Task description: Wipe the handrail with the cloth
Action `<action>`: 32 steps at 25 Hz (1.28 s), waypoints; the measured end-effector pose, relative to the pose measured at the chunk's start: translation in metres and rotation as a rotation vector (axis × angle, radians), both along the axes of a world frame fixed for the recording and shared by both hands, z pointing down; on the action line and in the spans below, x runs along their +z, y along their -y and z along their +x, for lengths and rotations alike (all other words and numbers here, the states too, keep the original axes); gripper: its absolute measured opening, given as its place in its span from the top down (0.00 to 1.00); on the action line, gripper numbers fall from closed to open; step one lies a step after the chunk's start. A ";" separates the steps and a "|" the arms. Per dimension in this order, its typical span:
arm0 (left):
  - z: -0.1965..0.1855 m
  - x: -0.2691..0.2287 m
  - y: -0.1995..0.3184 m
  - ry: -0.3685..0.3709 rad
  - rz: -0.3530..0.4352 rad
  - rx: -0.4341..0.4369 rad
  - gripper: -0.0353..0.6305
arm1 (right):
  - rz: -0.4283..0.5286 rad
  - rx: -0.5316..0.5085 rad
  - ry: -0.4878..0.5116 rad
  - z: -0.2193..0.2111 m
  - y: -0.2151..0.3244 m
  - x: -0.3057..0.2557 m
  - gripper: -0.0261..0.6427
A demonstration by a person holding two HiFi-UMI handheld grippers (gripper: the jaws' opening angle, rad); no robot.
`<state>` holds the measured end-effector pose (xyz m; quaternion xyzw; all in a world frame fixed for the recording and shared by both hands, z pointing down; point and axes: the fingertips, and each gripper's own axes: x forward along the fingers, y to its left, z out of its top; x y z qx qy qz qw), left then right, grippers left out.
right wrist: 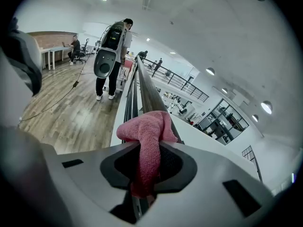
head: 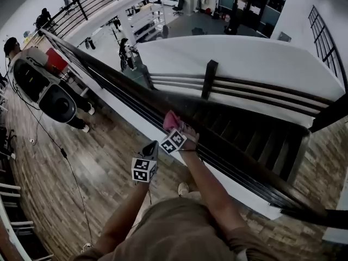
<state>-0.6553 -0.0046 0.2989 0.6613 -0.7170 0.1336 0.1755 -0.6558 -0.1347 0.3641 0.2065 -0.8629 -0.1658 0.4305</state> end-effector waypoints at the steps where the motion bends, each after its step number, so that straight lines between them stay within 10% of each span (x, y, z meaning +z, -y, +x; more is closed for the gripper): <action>1: 0.004 0.001 0.004 -0.005 0.001 0.012 0.92 | -0.002 0.006 0.009 0.007 0.002 -0.002 0.85; 17: 0.085 0.012 0.046 -0.034 -0.003 0.159 0.92 | -0.027 0.086 0.069 0.126 -0.001 0.004 0.85; 32: 0.345 -0.011 0.040 0.005 -0.029 0.284 0.92 | -0.107 0.215 0.079 0.401 -0.021 -0.009 0.85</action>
